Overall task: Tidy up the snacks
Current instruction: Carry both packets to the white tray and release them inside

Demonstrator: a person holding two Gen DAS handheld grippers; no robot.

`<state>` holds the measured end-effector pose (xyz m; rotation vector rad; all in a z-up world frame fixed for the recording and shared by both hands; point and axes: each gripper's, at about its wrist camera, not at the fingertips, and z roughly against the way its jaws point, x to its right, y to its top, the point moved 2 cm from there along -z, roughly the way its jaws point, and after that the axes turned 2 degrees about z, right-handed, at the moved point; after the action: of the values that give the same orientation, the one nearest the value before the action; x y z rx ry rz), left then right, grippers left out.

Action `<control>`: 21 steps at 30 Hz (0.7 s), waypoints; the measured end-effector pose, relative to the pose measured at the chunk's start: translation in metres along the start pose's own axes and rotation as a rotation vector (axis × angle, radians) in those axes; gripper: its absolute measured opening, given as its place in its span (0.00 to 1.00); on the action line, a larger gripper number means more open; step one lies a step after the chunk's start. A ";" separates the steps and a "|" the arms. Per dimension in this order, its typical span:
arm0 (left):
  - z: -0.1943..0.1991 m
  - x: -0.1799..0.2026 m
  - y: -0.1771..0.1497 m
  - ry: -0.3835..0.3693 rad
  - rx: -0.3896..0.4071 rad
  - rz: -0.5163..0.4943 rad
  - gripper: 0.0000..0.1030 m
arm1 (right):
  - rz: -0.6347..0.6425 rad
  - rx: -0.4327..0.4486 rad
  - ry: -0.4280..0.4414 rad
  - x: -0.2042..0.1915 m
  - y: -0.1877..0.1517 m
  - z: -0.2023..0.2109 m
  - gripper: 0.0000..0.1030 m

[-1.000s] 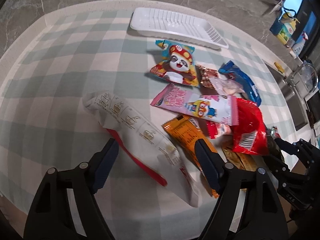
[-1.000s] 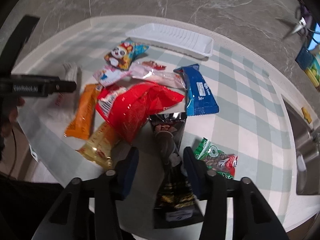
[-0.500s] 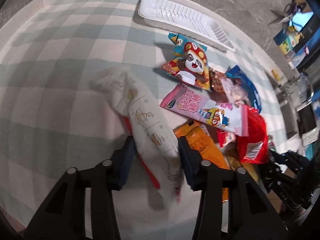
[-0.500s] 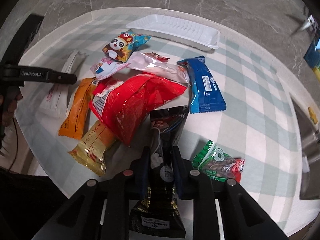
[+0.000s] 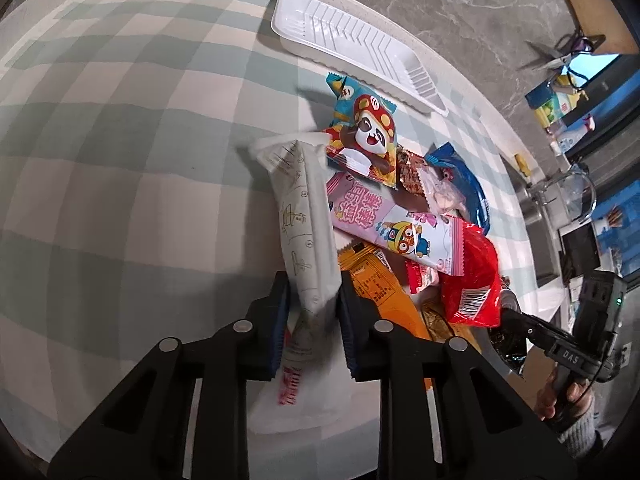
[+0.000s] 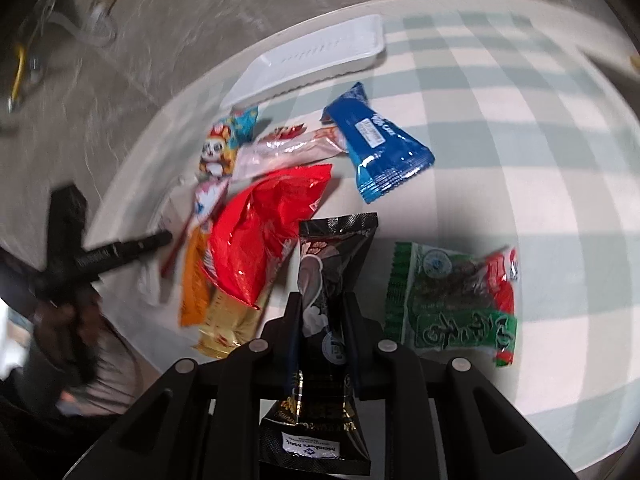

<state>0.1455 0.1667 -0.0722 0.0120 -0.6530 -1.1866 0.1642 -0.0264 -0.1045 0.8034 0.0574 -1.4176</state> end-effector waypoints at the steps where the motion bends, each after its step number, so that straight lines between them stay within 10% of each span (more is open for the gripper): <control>1: 0.001 -0.001 0.000 -0.008 0.000 0.001 0.19 | -0.022 0.003 0.019 0.003 0.000 0.002 0.21; 21: 0.013 -0.014 0.018 -0.271 -0.028 0.149 0.18 | -0.275 0.060 0.282 0.025 0.028 0.021 0.21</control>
<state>0.1520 0.1905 -0.0619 -0.2203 -0.8597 -1.0616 0.1857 -0.0604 -0.0886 1.0718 0.3552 -1.5590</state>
